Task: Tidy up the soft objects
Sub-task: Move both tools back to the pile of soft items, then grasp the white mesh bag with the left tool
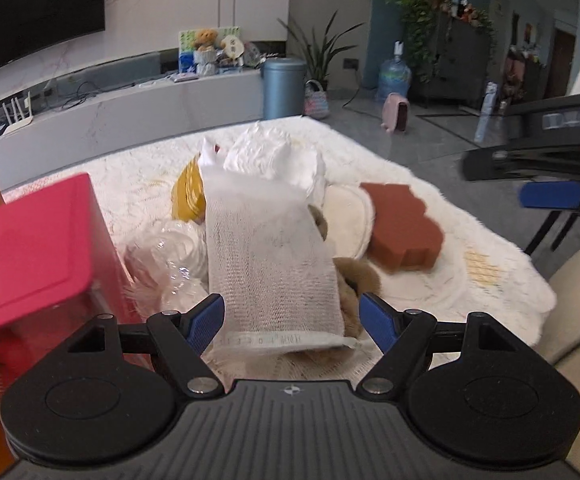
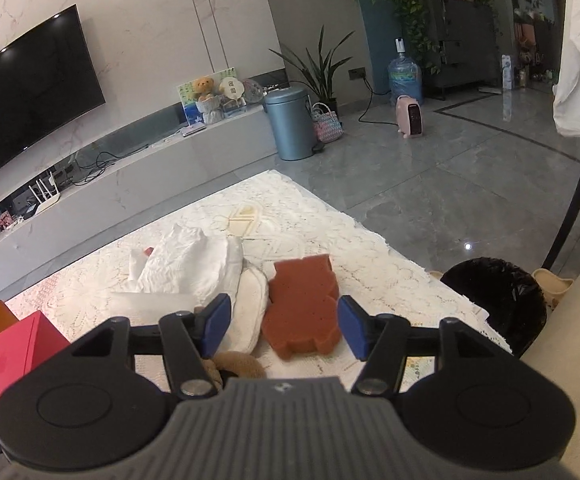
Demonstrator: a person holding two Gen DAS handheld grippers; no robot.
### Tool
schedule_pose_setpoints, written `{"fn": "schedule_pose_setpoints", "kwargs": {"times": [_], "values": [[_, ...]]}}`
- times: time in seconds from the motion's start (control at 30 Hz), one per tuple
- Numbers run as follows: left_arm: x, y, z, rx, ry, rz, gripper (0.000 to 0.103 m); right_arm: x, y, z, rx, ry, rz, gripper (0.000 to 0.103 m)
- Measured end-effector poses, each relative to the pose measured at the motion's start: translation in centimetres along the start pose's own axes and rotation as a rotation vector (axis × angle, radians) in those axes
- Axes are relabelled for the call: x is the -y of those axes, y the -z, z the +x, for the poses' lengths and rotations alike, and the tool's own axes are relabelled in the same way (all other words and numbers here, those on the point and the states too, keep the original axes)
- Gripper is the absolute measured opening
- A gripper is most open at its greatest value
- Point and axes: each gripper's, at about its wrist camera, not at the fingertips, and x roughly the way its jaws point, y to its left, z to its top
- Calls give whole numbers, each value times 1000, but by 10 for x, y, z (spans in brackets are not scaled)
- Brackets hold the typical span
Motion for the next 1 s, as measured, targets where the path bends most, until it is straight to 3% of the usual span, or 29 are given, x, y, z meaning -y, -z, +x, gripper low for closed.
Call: {"fn": "schedule_pose_setpoints", "kwargs": {"times": [0.3, 0.4, 0.5, 0.53, 0.6, 0.67, 0.77, 1.0], "values": [[13, 4, 15, 39, -104, 53, 93, 9, 6, 14, -48, 66, 2, 60], [12, 10, 12, 57, -90, 57, 77, 8, 7, 15, -51, 50, -4, 60], [12, 13, 8, 72, -56, 53, 55, 8, 10, 21, -65, 1, 11, 60], [12, 13, 8, 70, -32, 62, 40, 9, 12, 25, -79, -29, 23, 60], [14, 15, 4, 78, -5, 85, 31, 9, 14, 32, -113, -52, 42, 60], [17, 18, 0, 91, -23, 105, 13, 6, 17, 35, -123, -45, 29, 60], [13, 20, -6, 72, -83, 102, 4, 2, 18, 35, -126, -41, 20, 60], [-12, 25, -39, 51, -74, 54, 3, -8, 22, 39, -159, -111, 5, 60]]}}
